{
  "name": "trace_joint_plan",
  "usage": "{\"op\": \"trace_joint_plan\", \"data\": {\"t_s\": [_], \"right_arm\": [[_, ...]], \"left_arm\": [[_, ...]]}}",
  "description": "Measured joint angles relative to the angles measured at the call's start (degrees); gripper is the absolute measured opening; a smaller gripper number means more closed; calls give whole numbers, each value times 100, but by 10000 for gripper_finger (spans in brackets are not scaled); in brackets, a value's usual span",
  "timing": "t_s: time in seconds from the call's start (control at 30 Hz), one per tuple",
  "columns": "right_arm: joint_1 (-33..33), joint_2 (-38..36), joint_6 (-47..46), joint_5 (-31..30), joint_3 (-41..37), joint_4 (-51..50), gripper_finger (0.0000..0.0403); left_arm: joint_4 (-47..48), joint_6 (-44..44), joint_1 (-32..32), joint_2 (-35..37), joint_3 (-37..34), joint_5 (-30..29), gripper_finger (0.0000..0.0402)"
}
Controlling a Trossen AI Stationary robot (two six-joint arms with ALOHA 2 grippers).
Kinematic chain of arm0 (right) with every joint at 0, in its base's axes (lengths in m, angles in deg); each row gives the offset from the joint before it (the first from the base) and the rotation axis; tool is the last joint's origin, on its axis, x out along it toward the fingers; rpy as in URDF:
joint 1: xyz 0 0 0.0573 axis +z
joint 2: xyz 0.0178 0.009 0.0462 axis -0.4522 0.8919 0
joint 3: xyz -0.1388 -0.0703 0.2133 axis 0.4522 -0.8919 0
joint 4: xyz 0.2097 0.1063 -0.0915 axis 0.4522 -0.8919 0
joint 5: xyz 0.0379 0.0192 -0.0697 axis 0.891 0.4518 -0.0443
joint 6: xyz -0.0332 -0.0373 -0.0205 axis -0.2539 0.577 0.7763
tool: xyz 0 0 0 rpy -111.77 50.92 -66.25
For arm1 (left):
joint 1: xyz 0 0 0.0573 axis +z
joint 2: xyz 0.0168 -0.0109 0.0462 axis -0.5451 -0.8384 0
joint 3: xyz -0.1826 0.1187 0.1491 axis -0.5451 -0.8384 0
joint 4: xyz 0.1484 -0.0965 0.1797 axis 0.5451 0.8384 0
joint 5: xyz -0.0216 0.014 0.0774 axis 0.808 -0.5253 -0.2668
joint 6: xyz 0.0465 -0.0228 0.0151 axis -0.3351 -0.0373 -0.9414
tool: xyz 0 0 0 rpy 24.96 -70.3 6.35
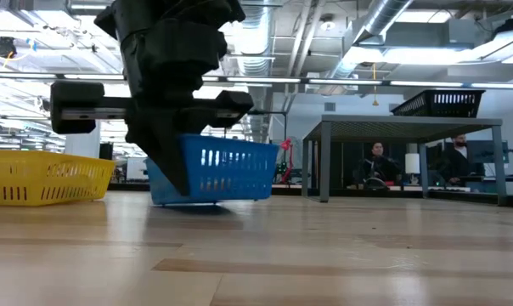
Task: Pick & Place Office Desk Supplies
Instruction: Put the blue bin with the colored spring keychain on the shelf
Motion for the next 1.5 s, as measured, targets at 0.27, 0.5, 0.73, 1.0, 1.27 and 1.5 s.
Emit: {"op": "trace_joint_plan", "data": {"t_s": [0.27, 0.5, 0.73, 1.0, 1.27, 1.5], "right_arm": [[-65, 662, 551, 1047, 0, 3, 107], [-106, 1103, 631, 1698, -2, 83, 107], [-88, 1240, 627, 1803, -2, 280, 107], [-87, 1185, 417, 1809, 0, 422, 107], [-11, 1174, 306, 1802, 0, 426, 107], [-22, 1249, 339, 1770, 2, 553, 107]], "left_arm": [[176, -1332, -104, 4, 0, 164, 2], [260, -2571, -375, 7, 0, 32, 4], [261, -2589, -483, 9, 0, -134, 5], [280, -2338, -621, 9, 0, -107, 5], [265, -2184, -611, 9, 2, 34, 51], [312, -1617, -535, 128, -2, -278, 136]]}}
